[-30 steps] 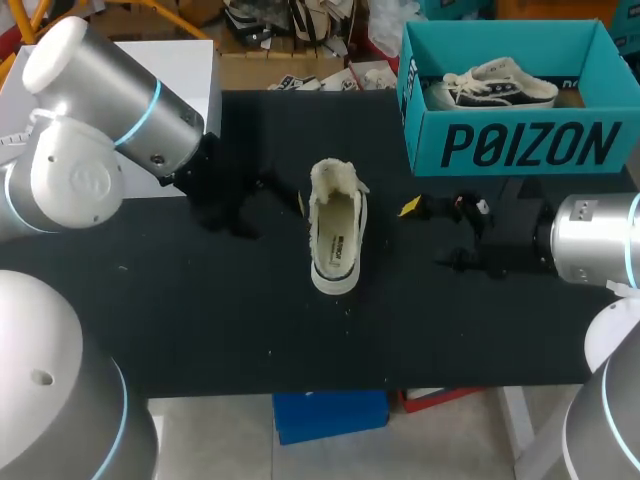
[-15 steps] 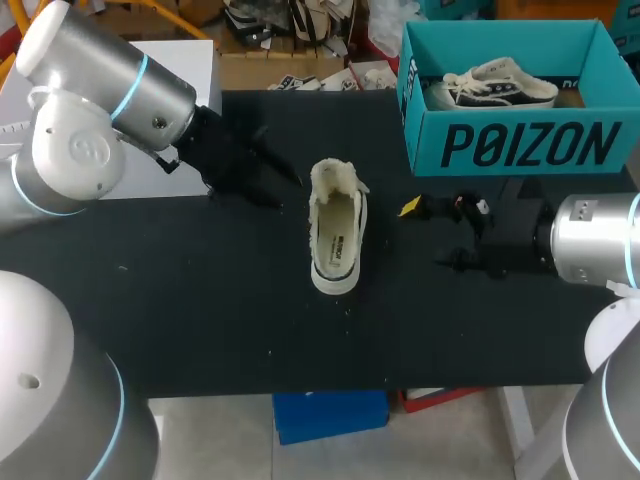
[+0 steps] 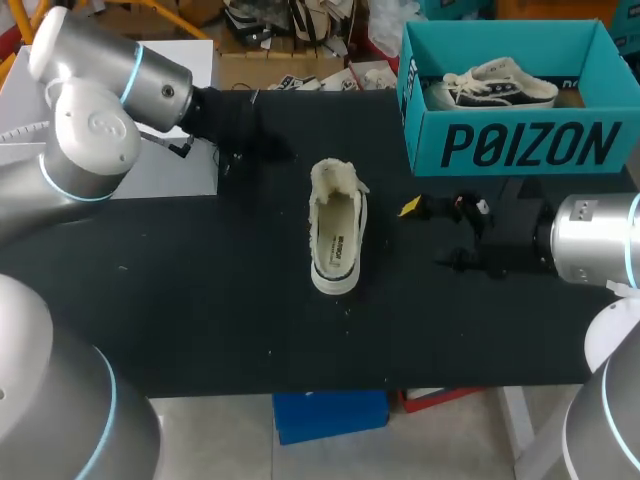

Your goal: Take the shoe out of the shoebox, open the shoe tongue, remove and reinsert the insole, then place the shoe into the shoebox

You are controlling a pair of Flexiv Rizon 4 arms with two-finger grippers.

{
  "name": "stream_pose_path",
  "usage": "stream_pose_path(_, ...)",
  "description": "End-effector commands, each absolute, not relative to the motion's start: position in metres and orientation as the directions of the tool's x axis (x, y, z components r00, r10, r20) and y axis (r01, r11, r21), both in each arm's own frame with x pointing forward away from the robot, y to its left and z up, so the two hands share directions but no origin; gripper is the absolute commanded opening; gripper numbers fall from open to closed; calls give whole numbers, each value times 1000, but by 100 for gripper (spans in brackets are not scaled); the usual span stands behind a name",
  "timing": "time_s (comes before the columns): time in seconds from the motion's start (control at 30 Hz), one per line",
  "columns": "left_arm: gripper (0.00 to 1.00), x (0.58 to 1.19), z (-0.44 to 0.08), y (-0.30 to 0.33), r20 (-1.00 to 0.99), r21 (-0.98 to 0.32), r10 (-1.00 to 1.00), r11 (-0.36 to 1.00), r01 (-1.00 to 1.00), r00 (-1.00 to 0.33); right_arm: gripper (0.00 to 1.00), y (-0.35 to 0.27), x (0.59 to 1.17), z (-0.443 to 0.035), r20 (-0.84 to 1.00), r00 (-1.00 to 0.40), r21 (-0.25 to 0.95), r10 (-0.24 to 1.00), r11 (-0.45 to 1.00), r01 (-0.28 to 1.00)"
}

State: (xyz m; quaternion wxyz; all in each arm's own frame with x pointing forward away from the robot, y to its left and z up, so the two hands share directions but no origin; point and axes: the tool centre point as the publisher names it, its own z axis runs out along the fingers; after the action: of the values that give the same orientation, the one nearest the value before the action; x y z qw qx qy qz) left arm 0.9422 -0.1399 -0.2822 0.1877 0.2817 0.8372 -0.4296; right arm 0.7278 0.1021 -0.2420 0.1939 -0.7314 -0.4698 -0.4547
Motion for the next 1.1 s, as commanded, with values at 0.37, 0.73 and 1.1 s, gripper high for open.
stream_pose_path(0.37, 0, 971, -309, -180, -368, -776, 124, 505, 378, -921, 100, 102, 728, -242, 847, 145, 144, 511, -483, 864)
stream_pose_path(0.73, 0, 951, -323, -198, -329, -795, 193, 471, 381, -925, 100, 102, 728, -242, 847, 145, 144, 511, -483, 864)
stream_pose_path(1.1, 0, 923, -333, -190, -299, -799, 234, 468, 376, -925, 100, 102, 728, -242, 847, 145, 144, 511, -483, 864)
